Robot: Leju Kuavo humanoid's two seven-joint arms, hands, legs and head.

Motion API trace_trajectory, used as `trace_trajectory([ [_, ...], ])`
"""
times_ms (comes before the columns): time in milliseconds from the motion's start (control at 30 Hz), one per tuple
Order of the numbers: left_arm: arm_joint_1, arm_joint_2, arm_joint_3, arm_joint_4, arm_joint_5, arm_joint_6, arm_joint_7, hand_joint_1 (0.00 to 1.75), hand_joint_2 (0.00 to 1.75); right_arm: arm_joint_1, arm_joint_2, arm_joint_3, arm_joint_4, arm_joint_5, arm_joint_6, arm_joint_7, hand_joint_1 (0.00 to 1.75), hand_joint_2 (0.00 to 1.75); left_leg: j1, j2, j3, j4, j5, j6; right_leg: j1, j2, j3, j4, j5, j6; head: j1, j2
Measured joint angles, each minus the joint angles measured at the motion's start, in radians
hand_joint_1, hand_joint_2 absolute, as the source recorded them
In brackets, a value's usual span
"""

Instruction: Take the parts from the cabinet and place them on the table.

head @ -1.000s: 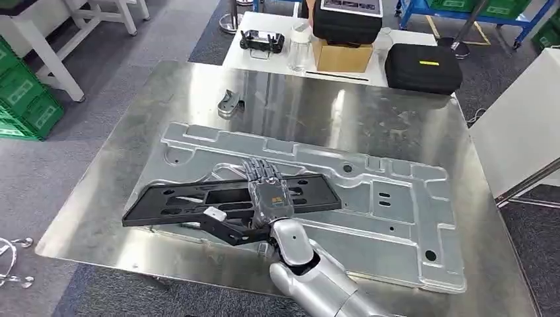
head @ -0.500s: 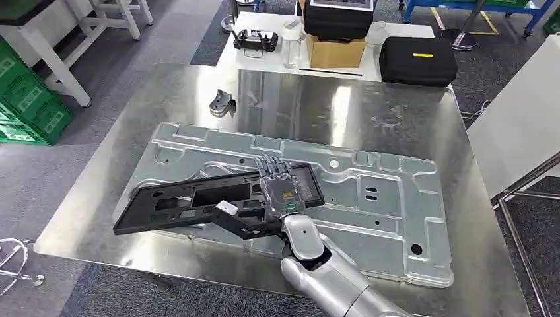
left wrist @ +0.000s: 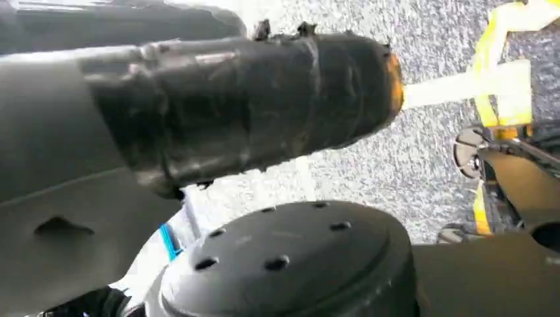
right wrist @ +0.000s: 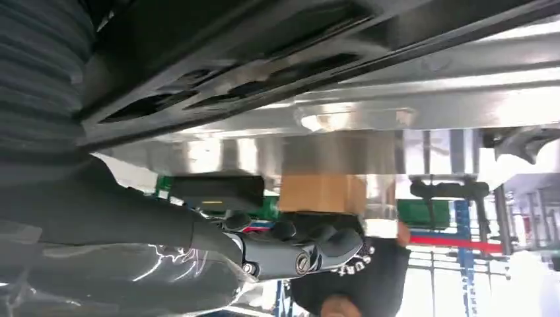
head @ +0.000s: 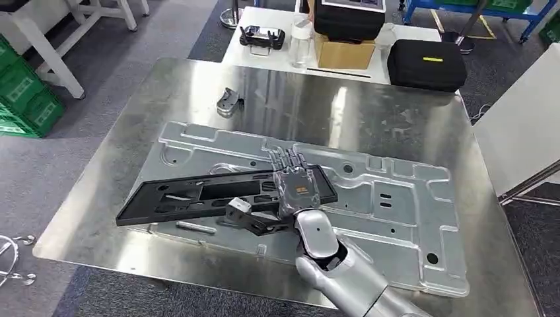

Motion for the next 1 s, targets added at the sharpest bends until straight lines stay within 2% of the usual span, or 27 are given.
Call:
trace_trajectory([
  [33, 0.003, 0.000, 0.000, 0.000, 0.003, 0.000, -0.002, 0.00, 0.00, 0.004, -0.013, -0.006, -0.016, -0.003, -0.002, 0.003, 0.00, 1.75, 0.000, -0.002, 0.002, 0.000, 0.000, 0.000, 0.000, 0.000, 0.015, -0.046, 0.039, -0.003, 0.000, 0.000],
  [67, 0.004, 0.000, 0.000, 0.000, 0.006, 0.001, -0.005, 0.00, 0.00, 0.004, -0.019, -0.009, -0.029, -0.006, -0.003, 0.005, 0.00, 1.75, 0.000, -0.003, 0.003, 0.000, 0.000, -0.001, 0.000, 0.000, 0.044, -0.119, 0.082, -0.007, 0.000, 0.000],
  [100, 0.005, -0.001, 0.000, 0.000, 0.006, 0.002, -0.007, 0.00, 0.00, 0.004, -0.028, -0.013, -0.051, -0.006, -0.005, 0.006, 0.00, 1.75, -0.001, -0.004, 0.006, 0.000, -0.001, -0.002, 0.000, 0.000, 0.090, -0.220, 0.133, -0.014, 0.000, 0.000],
  [133, 0.005, -0.002, 0.000, 0.000, 0.006, 0.002, -0.008, 0.00, 0.00, 0.003, -0.037, -0.017, -0.067, -0.007, -0.006, 0.007, 0.00, 1.75, -0.001, -0.004, 0.007, -0.001, -0.001, -0.004, 0.001, 0.000, 0.132, -0.307, 0.167, -0.022, 0.000, 0.000],
  [167, 0.005, -0.002, 0.000, 0.000, 0.006, 0.002, -0.008, 0.00, 0.00, 0.002, -0.041, -0.020, -0.079, -0.007, -0.008, 0.008, 0.00, 1.75, -0.006, -0.005, 0.006, 0.000, -0.002, -0.012, 0.005, -0.001, 0.140, -0.331, 0.159, -0.021, 0.000, 0.000],
  [233, 0.008, -0.002, 0.000, 0.000, 0.009, 0.002, -0.012, 0.00, 0.00, 0.006, -0.061, -0.029, -0.114, -0.004, -0.007, 0.012, 0.00, 1.75, -0.004, -0.004, 0.007, -0.005, 0.000, -0.025, 0.008, 0.000, 0.137, -0.332, 0.162, -0.028, -0.001, 0.000],
  [267, 0.009, -0.002, 0.000, 0.000, 0.012, 0.002, -0.013, 0.00, 0.00, 0.009, -0.071, -0.032, -0.132, 0.001, 0.000, 0.017, 0.00, 1.75, -0.002, -0.004, 0.010, -0.012, 0.003, -0.032, 0.009, 0.001, 0.137, -0.332, 0.164, -0.033, -0.001, 0.000],
  [300, 0.010, -0.001, 0.000, 0.000, 0.016, 0.002, -0.016, 0.00, 0.00, 0.010, -0.080, -0.036, -0.154, 0.004, 0.009, 0.022, 0.00, 1.75, -0.003, -0.004, 0.014, -0.016, 0.003, -0.039, 0.005, 0.000, 0.144, -0.349, 0.172, -0.044, -0.001, 0.000],
  [333, 0.013, 0.004, 0.001, 0.000, 0.018, 0.002, -0.018, 0.00, 0.00, 0.012, -0.090, -0.039, -0.177, 0.008, 0.022, 0.030, 0.00, 1.75, -0.002, 0.001, 0.011, -0.001, -0.010, -0.040, 0.001, 0.000, 0.156, -0.361, 0.179, -0.047, -0.004, 0.000],
  [367, 0.015, 0.006, 0.001, 0.000, 0.019, 0.003, -0.019, 0.00, 0.00, 0.012, -0.099, -0.040, -0.197, 0.013, 0.034, 0.036, 0.00, 1.75, -0.003, 0.001, -0.008, 0.047, -0.045, -0.040, 0.001, 0.000, 0.160, -0.366, 0.180, -0.052, -0.004, 0.000],
  [433, 0.018, 0.011, 0.001, 0.000, 0.024, 0.003, -0.019, 0.00, 0.00, 0.019, -0.122, -0.048, -0.236, 0.018, 0.056, 0.048, 0.00, 1.75, -0.004, 0.001, -0.086, 0.213, -0.124, -0.040, 0.004, -0.001, 0.161, -0.366, 0.180, -0.056, -0.005, 0.000],
  [467, 0.021, 0.014, 0.001, 0.000, 0.027, 0.003, -0.020, 0.00, 0.00, 0.026, -0.134, -0.053, -0.253, 0.023, 0.063, 0.056, 0.00, 1.75, -0.004, 0.001, -0.122, 0.284, -0.147, -0.040, 0.005, -0.002, 0.160, -0.366, 0.179, -0.058, -0.003, 0.000],
  [500, 0.024, 0.015, 0.001, 0.000, 0.027, 0.003, -0.023, 0.00, 0.00, 0.034, -0.146, -0.058, -0.267, 0.028, 0.069, 0.065, 0.00, 1.75, -0.004, 0.001, -0.135, 0.308, -0.146, -0.040, 0.007, -0.001, 0.161, -0.365, 0.178, -0.058, -0.004, 0.000],
  [533, 0.027, 0.019, 0.001, 0.000, 0.030, 0.003, -0.024, 0.00, 0.00, 0.044, -0.162, -0.064, -0.293, 0.035, 0.074, 0.079, 0.00, 1.75, -0.004, 0.001, -0.125, 0.285, -0.120, -0.039, 0.008, 0.000, 0.163, -0.365, 0.175, -0.058, -0.004, 0.000],
  [567, 0.029, 0.020, 0.002, 0.000, 0.032, 0.003, -0.027, 0.00, 0.00, 0.050, -0.175, -0.069, -0.311, 0.037, 0.073, 0.086, 0.00, 1.75, -0.004, 0.001, -0.095, 0.222, -0.079, -0.036, 0.008, 0.001, 0.167, -0.364, 0.173, -0.057, -0.004, 0.000],
  [633, 0.032, 0.027, 0.002, 0.000, 0.039, 0.003, -0.031, 0.00, 0.00, 0.067, -0.207, -0.092, -0.359, 0.034, 0.068, 0.095, 0.00, 1.75, -0.006, 0.001, 0.000, 0.032, 0.016, -0.026, 0.009, 0.002, 0.177, -0.356, 0.160, -0.050, -0.004, 0.000],
  [667, 0.033, 0.029, 0.002, 0.002, 0.040, 0.003, -0.032, 0.00, 0.00, 0.074, -0.224, -0.105, -0.379, 0.032, 0.062, 0.096, 0.00, 1.75, -0.009, 0.002, 0.016, 0.009, -0.003, -0.020, 0.013, 0.002, 0.173, -0.352, 0.155, -0.044, -0.003, 0.000],
  [733, 0.035, 0.029, 0.003, 0.002, 0.042, 0.003, -0.036, 0.00, 0.00, 0.090, -0.255, -0.125, -0.424, 0.021, 0.055, 0.099, 0.00, 1.75, -0.014, 0.000, 0.015, -0.008, -0.006, -0.017, 0.011, 0.000, 0.165, -0.346, 0.155, -0.034, -0.003, 0.000],
  [800, 0.041, 0.028, 0.003, 0.002, 0.045, 0.003, -0.039, 0.00, 0.00, 0.106, -0.278, -0.141, -0.467, 0.016, 0.049, 0.099, 0.00, 1.75, -0.014, -0.002, 0.017, -0.011, -0.006, -0.007, 0.010, 0.000, 0.169, -0.351, 0.153, -0.026, -0.003, 0.000],
  [833, 0.043, 0.023, 0.004, 0.002, 0.047, 0.006, -0.043, 0.00, 0.00, 0.109, -0.289, -0.149, -0.485, 0.015, 0.048, 0.099, 0.00, 1.75, -0.006, 0.000, 0.023, -0.018, -0.003, -0.002, 0.009, 0.001, 0.164, -0.344, 0.141, -0.019, -0.003, 0.000],
  [867, 0.043, 0.022, 0.004, 0.003, 0.048, 0.006, -0.044, 0.00, 0.00, 0.110, -0.296, -0.155, -0.497, 0.015, 0.047, 0.098, 0.00, 1.75, -0.006, 0.000, 0.026, -0.022, -0.003, 0.001, 0.009, 0.000, 0.149, -0.313, 0.120, -0.011, -0.002, 0.000],
  [933, 0.042, 0.022, 0.005, 0.003, 0.050, 0.006, -0.044, 0.00, 0.00, 0.120, -0.315, -0.169, -0.529, 0.013, 0.039, 0.097, 0.00, 1.75, -0.005, 0.000, 0.025, -0.023, -0.003, 0.005, 0.003, 0.000, 0.067, -0.140, 0.041, 0.003, -0.001, 0.000],
  [967, 0.042, 0.022, 0.005, 0.003, 0.051, 0.006, -0.043, 0.00, 0.00, 0.129, -0.322, -0.173, -0.544, 0.011, 0.035, 0.095, 0.00, 1.75, -0.005, 0.000, 0.026, -0.023, -0.003, 0.006, 0.000, 0.000, 0.027, -0.061, 0.015, 0.006, -0.001, 0.000],
  [1000, 0.043, 0.022, 0.005, 0.003, 0.051, 0.006, -0.043, 0.00, 0.00, 0.138, -0.328, -0.178, -0.557, 0.008, 0.033, 0.091, 0.00, 1.75, -0.005, 0.000, 0.026, -0.023, -0.004, 0.006, -0.002, 0.000, -0.003, -0.010, 0.008, 0.009, -0.001, 0.000],
])
